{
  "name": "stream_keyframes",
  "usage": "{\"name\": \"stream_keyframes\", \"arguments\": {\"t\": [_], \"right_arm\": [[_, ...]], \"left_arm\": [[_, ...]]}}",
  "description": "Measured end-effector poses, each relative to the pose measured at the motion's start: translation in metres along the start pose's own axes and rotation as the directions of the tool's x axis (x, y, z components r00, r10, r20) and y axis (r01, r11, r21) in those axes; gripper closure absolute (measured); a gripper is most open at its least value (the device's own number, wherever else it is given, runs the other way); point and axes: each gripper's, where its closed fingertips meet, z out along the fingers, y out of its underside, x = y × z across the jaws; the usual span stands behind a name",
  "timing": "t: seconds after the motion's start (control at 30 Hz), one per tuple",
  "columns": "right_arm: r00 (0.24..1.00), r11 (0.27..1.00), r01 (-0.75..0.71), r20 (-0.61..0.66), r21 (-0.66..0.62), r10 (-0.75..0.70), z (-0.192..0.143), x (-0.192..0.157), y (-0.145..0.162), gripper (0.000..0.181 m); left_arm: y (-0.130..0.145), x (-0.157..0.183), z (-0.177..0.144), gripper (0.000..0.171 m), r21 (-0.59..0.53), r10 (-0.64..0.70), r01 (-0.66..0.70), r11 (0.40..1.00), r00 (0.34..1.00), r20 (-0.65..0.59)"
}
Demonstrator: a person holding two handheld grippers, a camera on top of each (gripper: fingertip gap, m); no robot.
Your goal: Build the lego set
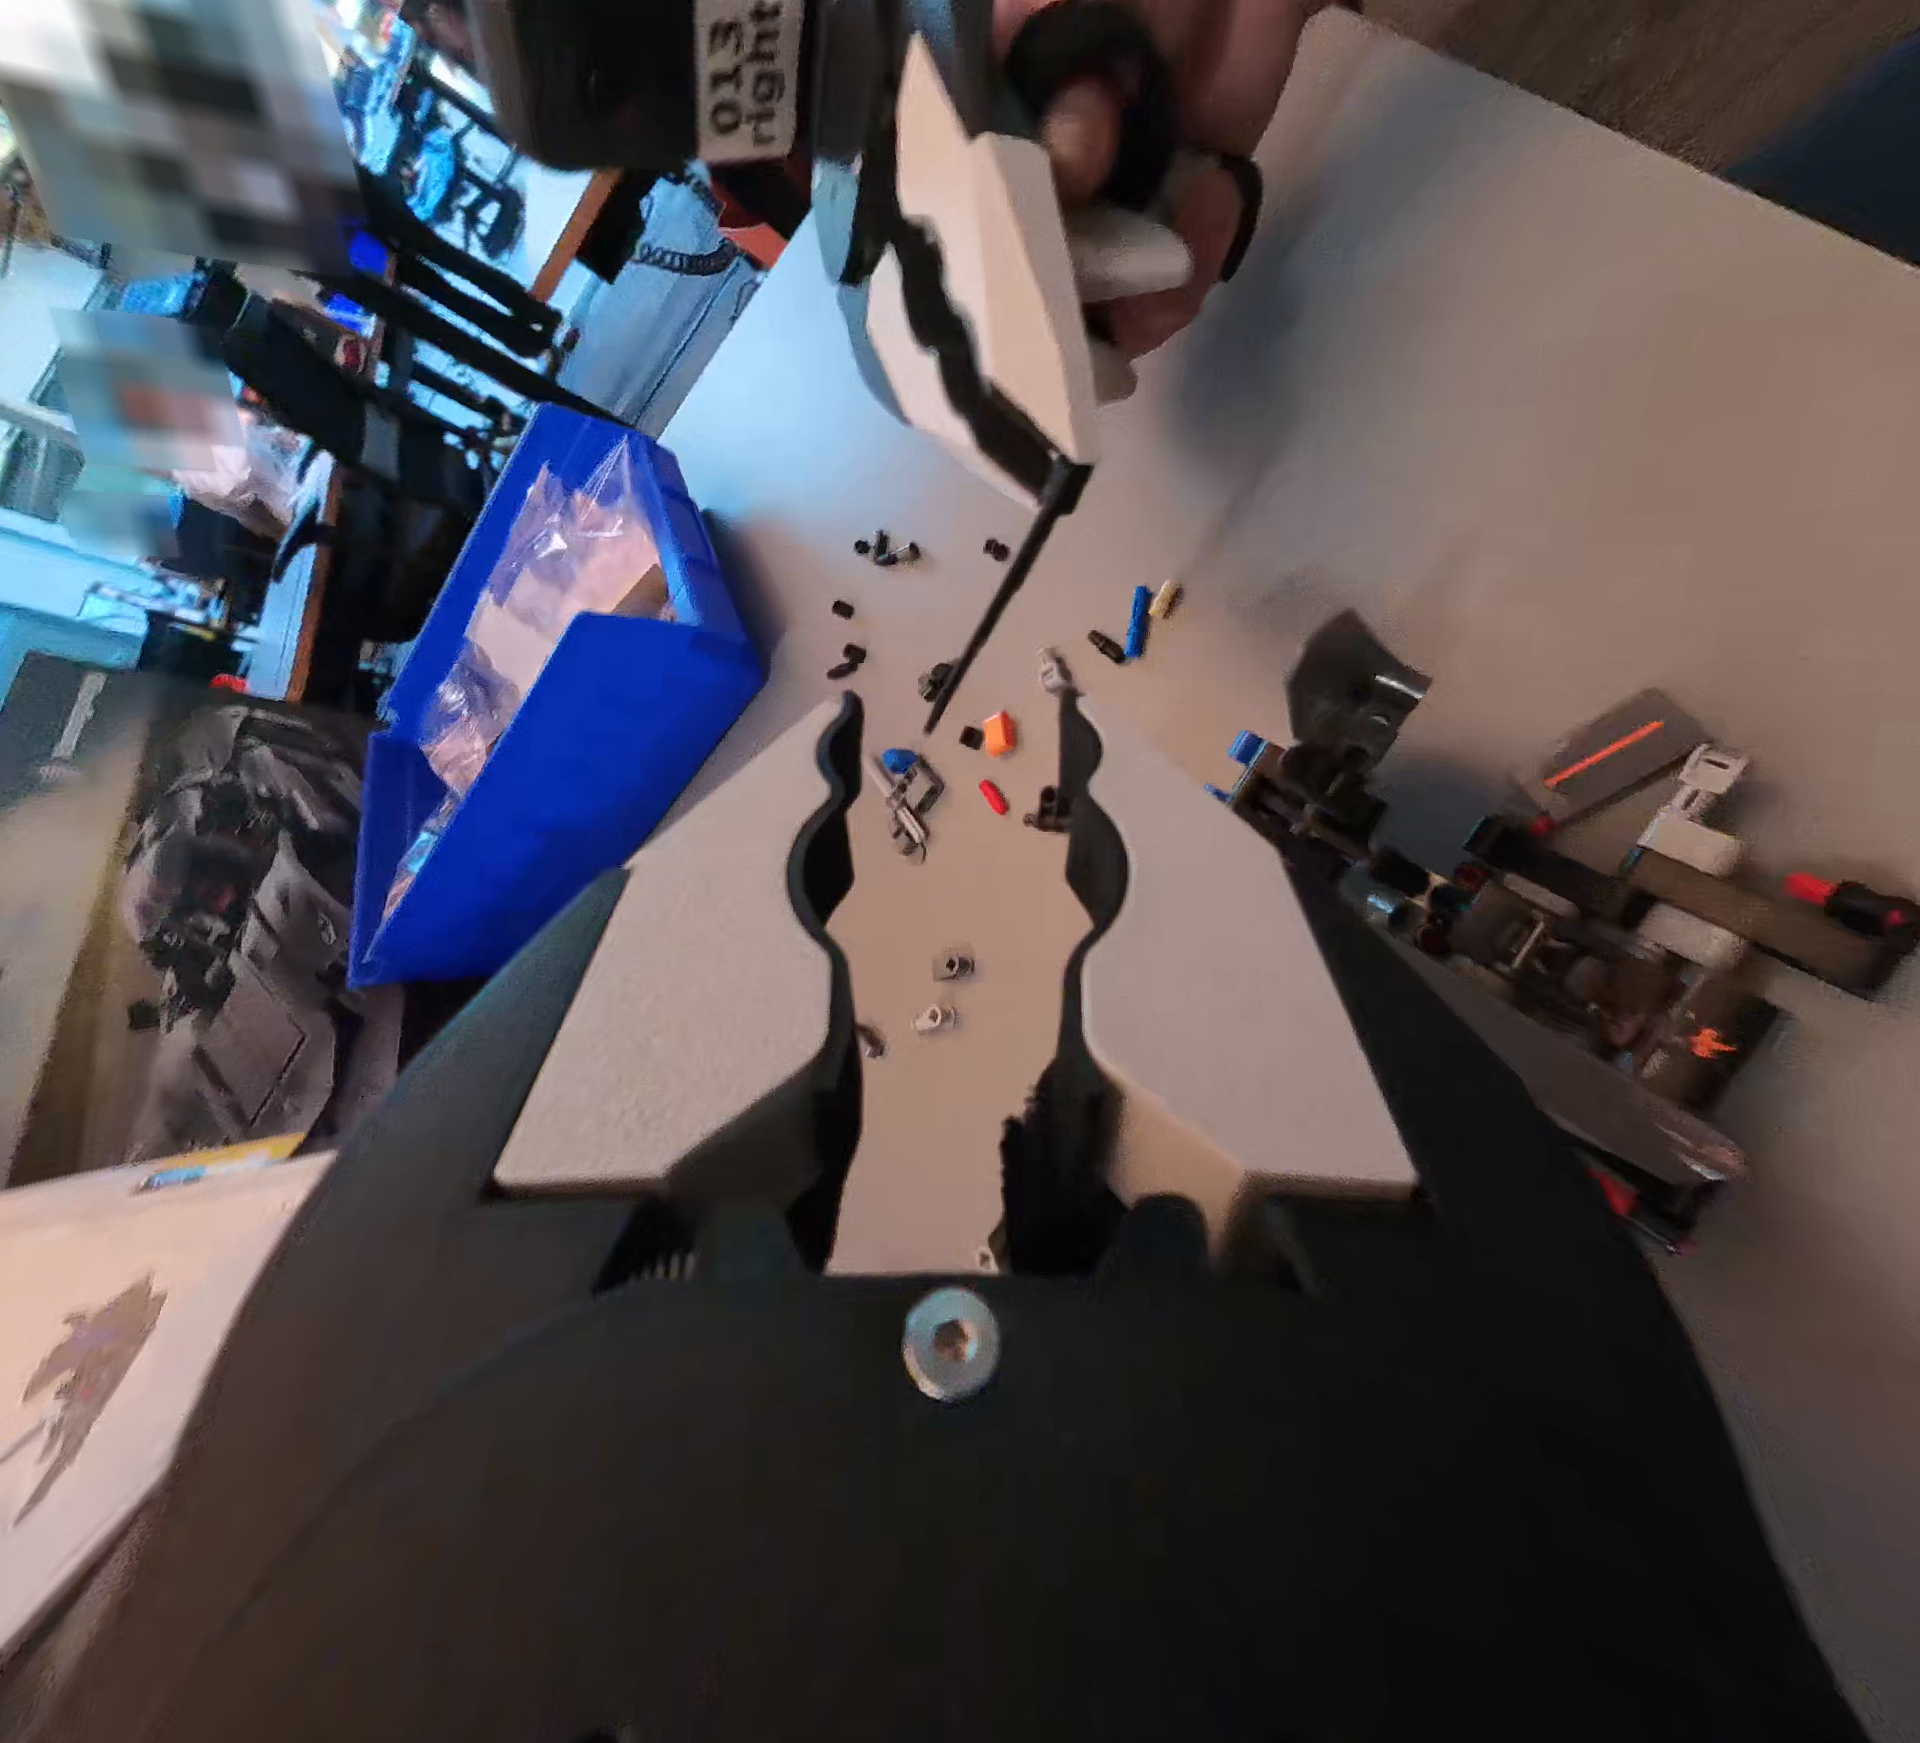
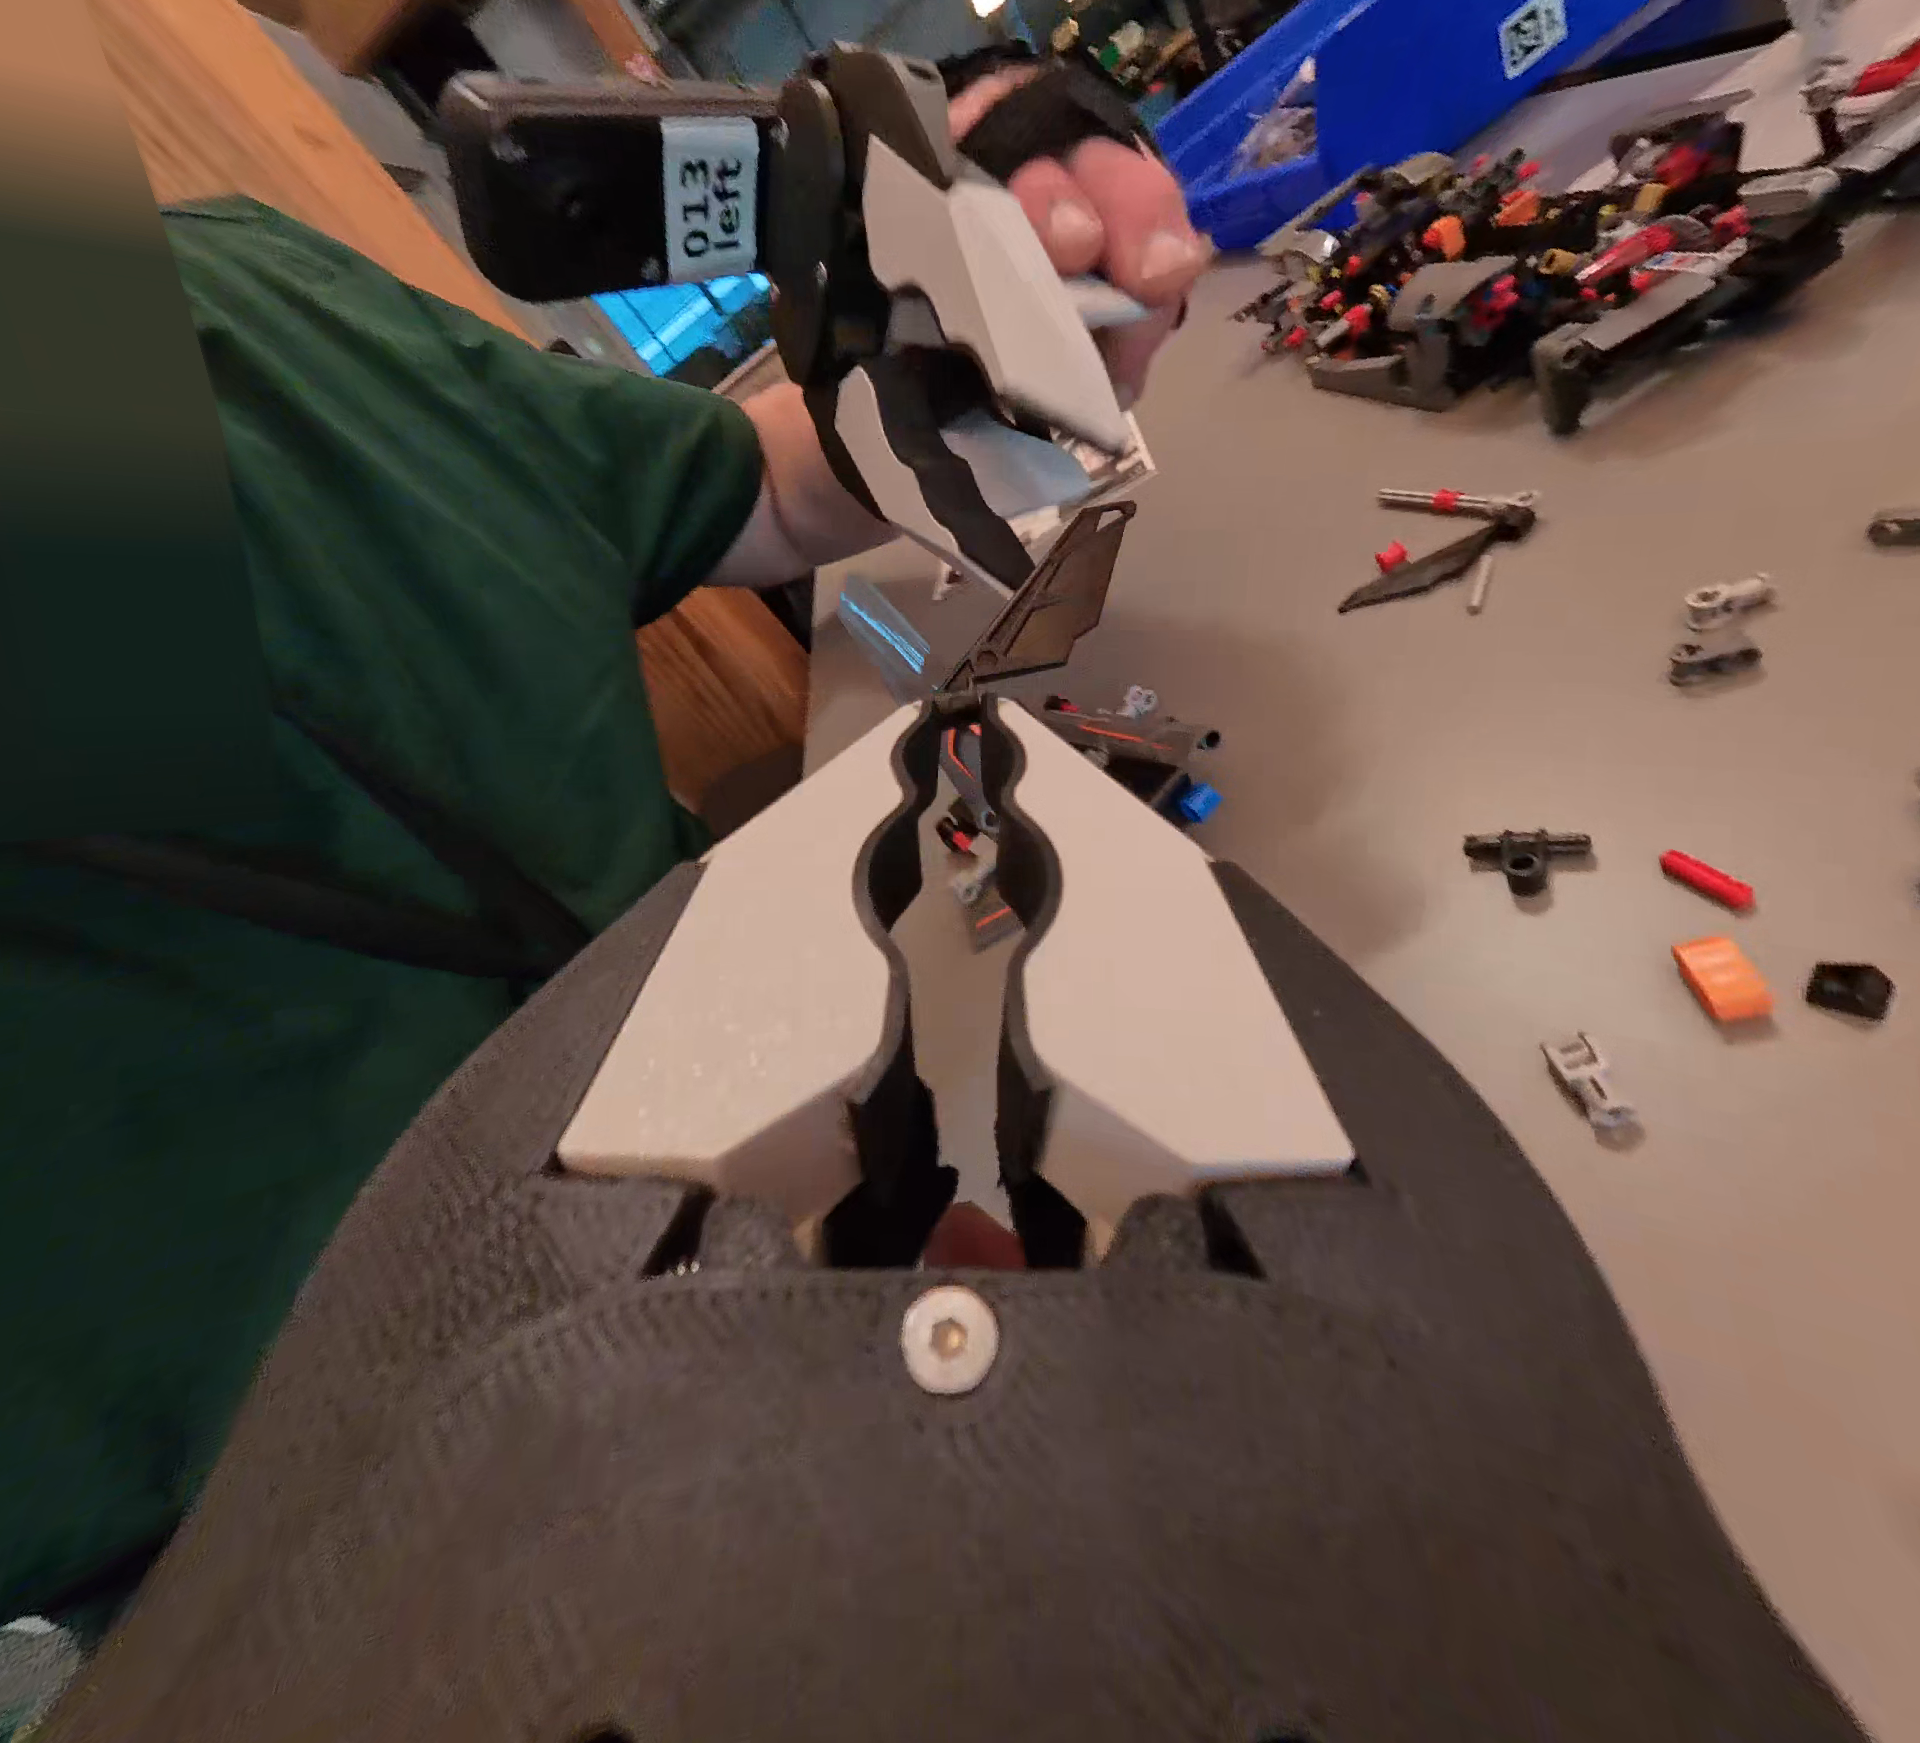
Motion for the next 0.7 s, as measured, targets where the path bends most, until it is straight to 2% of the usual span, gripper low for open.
{"name": "stream_keyframes", "arguments": {"t": [0.07,0.13,0.2,0.27,0.3,0.37,0.43,0.5,0.57,0.6,0.63,0.67,0.7], "right_arm": [[0.999,1.0,-0.012,0.051,0.006,0.012,0.002,-0.003,-0.003,0.176],[0.997,1.0,-0.012,0.074,-0.001,0.012,0.006,-0.003,-0.004,0.176],[0.997,1.0,-0.021,0.077,0.005,0.021,0.007,0.001,-0.008,0.176],[1.0,0.999,-0.009,-0.03,0.043,0.011,-0.002,0.017,-0.018,0.174],[0.991,0.999,0.026,-0.132,0.039,-0.021,-0.008,0.028,-0.021,0.172],[0.894,0.977,0.189,-0.395,-0.1,-0.213,-0.022,0.047,-0.023,0.167],[0.78,0.919,0.326,-0.487,-0.219,-0.393,-0.026,0.037,-0.036,0.162],[0.679,0.836,0.427,-0.488,-0.345,-0.548,-0.019,0.024,-0.044,0.161],[0.601,0.75,0.443,-0.458,-0.491,-0.655,-0.01,0.024,-0.039,0.158],[0.579,0.712,0.438,-0.434,-0.548,-0.69,-0.004,0.027,-0.035,0.156],[0.57,0.683,0.427,-0.41,-0.593,-0.712,0.0,0.031,-0.03,0.157],[0.557,0.663,0.412,-0.403,-0.625,-0.726,0.003,0.036,-0.027,0.165],[0.576,0.661,0.391,-0.39,-0.64,-0.718,0.006,0.04,-0.022,0.173]], "left_arm": [[0.0,0.001,0.005,0.145,-0.001,0.023,-0.023,1.0,1.0,-0.007],[0.0,0.003,0.009,0.162,0.012,0.028,-0.028,1.0,0.999,-0.022],[0.004,0.006,0.011,0.17,-0.017,0.025,-0.026,1.0,0.998,-0.055],[0.014,0.006,0.012,0.171,-0.081,-0.048,0.039,0.996,0.993,-0.107],[0.016,0.006,0.011,0.171,-0.103,-0.107,0.093,0.99,0.985,-0.133],[0.025,0.009,0.011,0.171,-0.213,-0.282,0.238,0.948,0.936,-0.209],[0.03,0.003,0.012,0.171,-0.269,-0.397,0.336,0.903,0.89,-0.222],[0.028,0.003,0.014,0.171,-0.317,-0.52,0.434,0.843,0.808,-0.276],[0.021,0.004,0.015,0.171,-0.344,-0.563,0.459,0.82,0.757,-0.331],[0.018,0.008,0.014,0.171,-0.378,-0.583,0.456,0.806,0.725,-0.367],[0.014,0.006,0.016,0.171,-0.371,-0.579,0.456,0.809,0.726,-0.371],[0.011,0.006,0.017,0.171,-0.381,-0.58,0.45,0.808,0.718,-0.384],[0.009,0.006,0.017,0.171,-0.388,-0.575,0.438,0.811,0.718,-0.391]]}}
